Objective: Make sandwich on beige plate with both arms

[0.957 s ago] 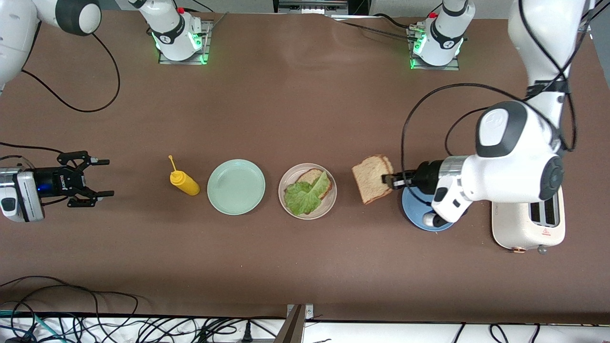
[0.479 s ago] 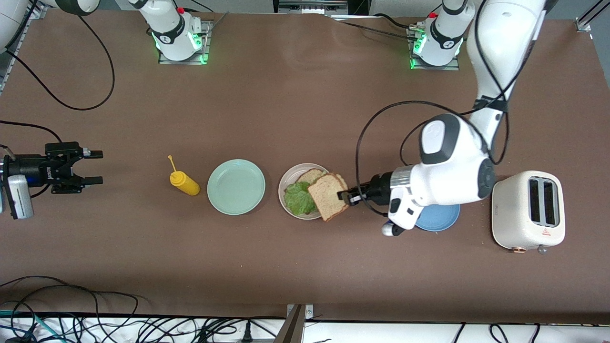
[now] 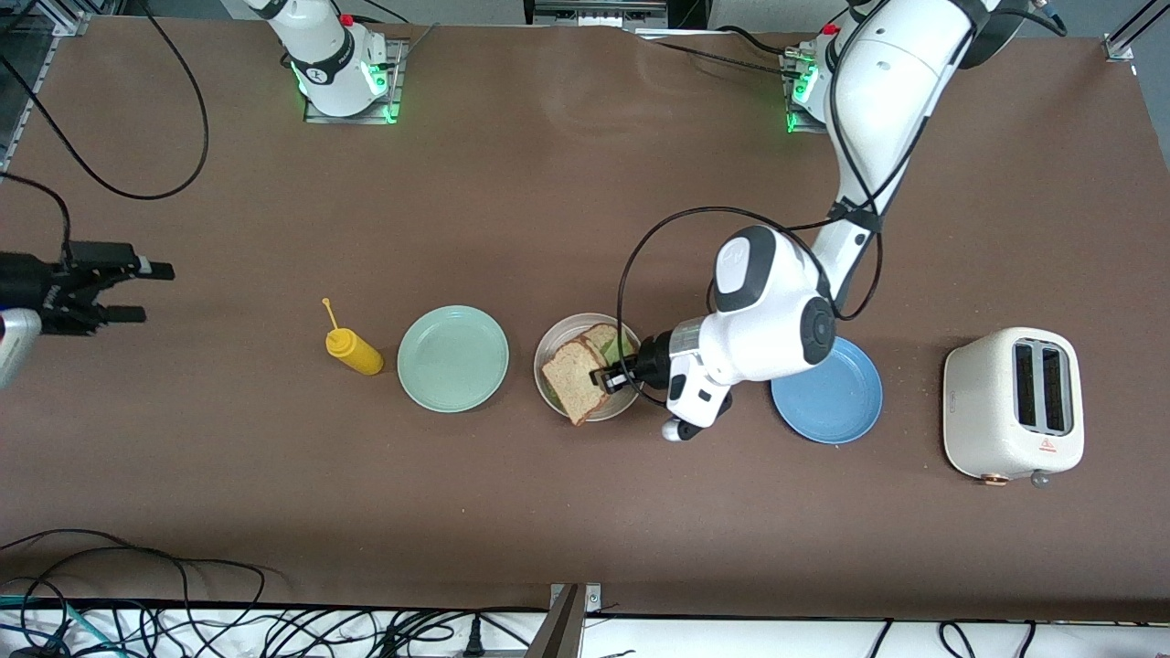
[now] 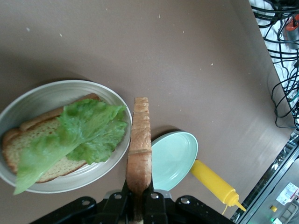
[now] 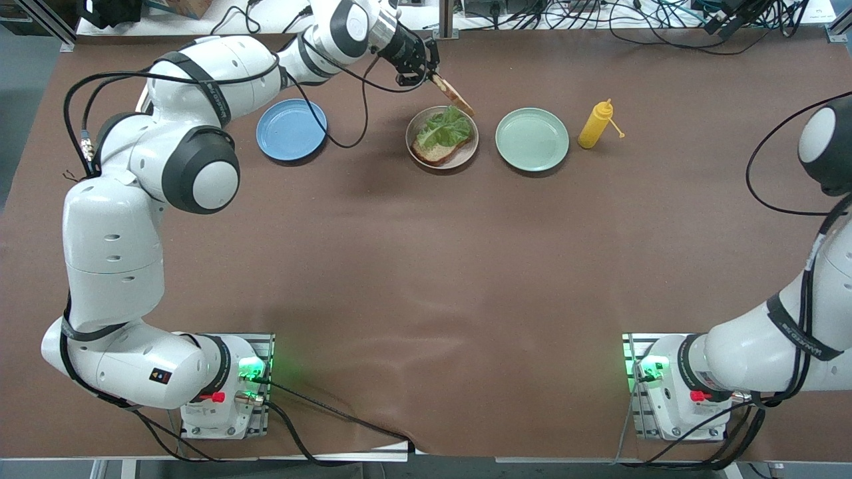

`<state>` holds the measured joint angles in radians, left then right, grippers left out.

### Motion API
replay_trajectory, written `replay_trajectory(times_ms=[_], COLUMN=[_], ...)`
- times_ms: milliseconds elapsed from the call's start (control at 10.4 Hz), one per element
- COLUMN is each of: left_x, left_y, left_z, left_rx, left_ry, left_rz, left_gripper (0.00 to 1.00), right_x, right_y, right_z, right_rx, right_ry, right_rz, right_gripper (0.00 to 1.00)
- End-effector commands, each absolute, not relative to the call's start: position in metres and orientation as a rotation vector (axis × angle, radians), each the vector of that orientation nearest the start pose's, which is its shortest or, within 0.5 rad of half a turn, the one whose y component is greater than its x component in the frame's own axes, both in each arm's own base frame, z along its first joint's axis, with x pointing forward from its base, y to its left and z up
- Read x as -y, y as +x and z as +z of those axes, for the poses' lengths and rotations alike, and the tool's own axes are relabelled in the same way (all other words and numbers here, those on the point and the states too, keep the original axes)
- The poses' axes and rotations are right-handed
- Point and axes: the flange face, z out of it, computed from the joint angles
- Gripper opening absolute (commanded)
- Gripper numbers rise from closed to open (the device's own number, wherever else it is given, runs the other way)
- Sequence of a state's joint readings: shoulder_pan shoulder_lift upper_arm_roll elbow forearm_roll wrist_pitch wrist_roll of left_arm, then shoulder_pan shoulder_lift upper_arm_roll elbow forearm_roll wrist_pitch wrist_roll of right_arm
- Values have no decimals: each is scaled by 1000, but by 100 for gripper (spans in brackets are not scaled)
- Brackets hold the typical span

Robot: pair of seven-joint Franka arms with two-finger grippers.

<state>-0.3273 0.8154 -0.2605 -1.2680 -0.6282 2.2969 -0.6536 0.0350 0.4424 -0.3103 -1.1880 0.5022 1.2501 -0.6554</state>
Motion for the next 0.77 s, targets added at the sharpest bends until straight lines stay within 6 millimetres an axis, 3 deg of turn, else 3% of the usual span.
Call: replay_trajectory(times_ms=[0,191,383,574,670], left_x=[395,394,392,391,390], left_y=[666,659,655,647,645], left_z=[295,277,269,255,252], left_rx=[-689,-692,-696,-707,-709], left_ry=[2337,2363,2373,2391,2395], left_rz=[-284,-312,-327,-371,-380], left_gripper=[0,0,0,22,47], right_x=[53,45,13,0,0], right_y=[598,569,536,529,537], right_z=[546,548,558,570,576], right_rx=[472,350,155,124,115], right_ry=[-2767,-2928,-3052,-3136,-3141], right_rz=[289,304,240,90,-23], right_gripper=[100,100,100,100,100])
